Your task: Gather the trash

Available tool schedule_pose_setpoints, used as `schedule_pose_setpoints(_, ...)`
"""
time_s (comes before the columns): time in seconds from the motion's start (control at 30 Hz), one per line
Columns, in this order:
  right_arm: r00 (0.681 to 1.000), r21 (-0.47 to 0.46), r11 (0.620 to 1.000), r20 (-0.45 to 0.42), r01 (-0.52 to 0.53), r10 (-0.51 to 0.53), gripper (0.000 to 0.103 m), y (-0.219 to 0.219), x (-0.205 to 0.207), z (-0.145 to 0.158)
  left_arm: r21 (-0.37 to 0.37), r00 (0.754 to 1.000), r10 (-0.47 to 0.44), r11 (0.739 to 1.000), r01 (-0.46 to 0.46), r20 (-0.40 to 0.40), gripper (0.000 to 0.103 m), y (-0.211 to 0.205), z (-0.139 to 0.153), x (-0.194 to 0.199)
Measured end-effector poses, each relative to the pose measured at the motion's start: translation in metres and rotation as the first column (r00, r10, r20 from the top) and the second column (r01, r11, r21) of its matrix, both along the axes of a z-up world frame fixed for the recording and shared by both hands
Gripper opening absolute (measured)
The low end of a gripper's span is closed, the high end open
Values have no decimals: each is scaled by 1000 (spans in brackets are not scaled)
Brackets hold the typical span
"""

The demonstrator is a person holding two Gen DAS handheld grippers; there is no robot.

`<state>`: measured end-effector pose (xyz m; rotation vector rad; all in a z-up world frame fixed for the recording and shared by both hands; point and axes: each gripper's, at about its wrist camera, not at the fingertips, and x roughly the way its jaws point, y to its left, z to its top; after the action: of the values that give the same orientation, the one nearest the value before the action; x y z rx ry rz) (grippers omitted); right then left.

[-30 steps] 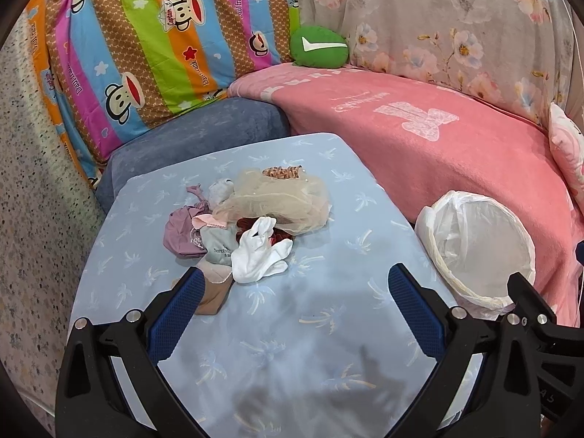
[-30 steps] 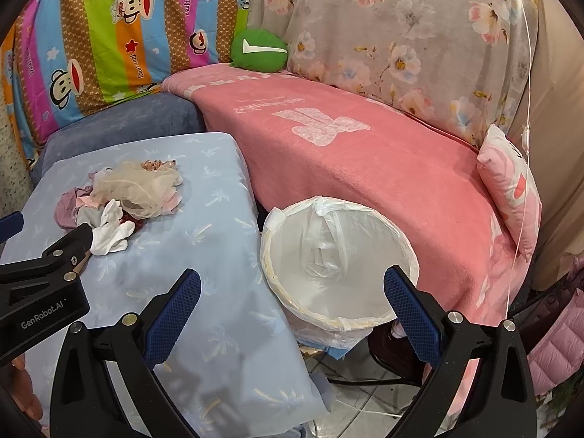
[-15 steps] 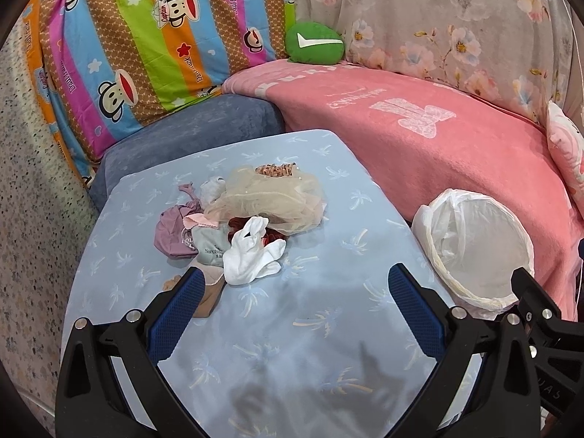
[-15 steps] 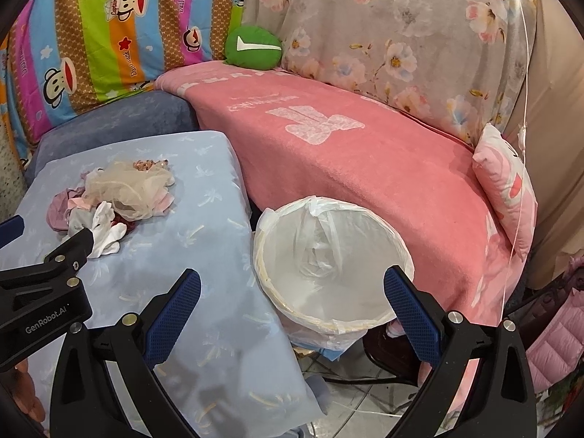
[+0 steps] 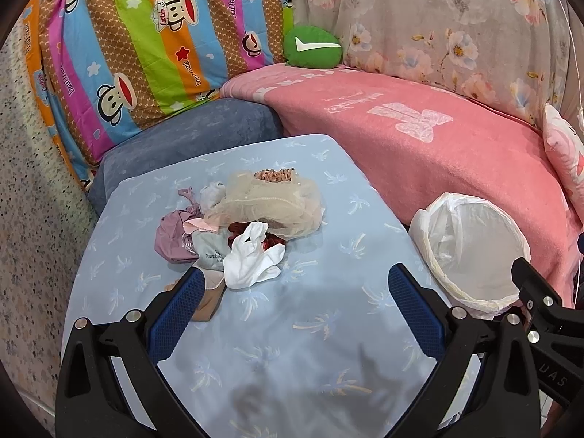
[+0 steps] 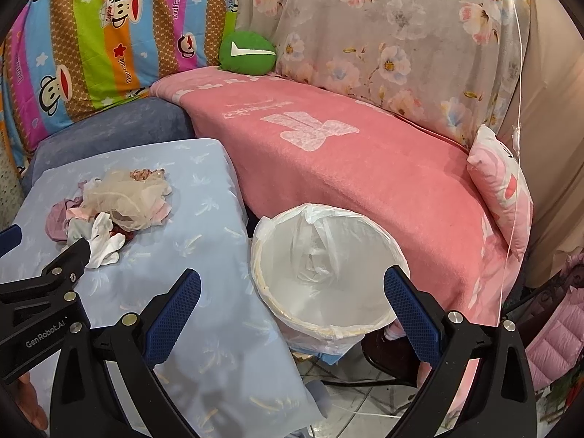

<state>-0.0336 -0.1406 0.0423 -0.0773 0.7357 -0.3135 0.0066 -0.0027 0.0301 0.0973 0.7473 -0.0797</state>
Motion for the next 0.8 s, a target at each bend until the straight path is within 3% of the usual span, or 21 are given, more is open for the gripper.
schedule_pose_setpoints(0.5,1000,-4,1000,-1,0,0,97,1,3,3,-13,1000,6,1000,-6,-11,96,2,-1,5)
schedule_pose_setpoints(0.8,1000,21,1000,11,-8,8,97,16,14,-1,-28,999,16,999,-17,-34,96,25,-15,14)
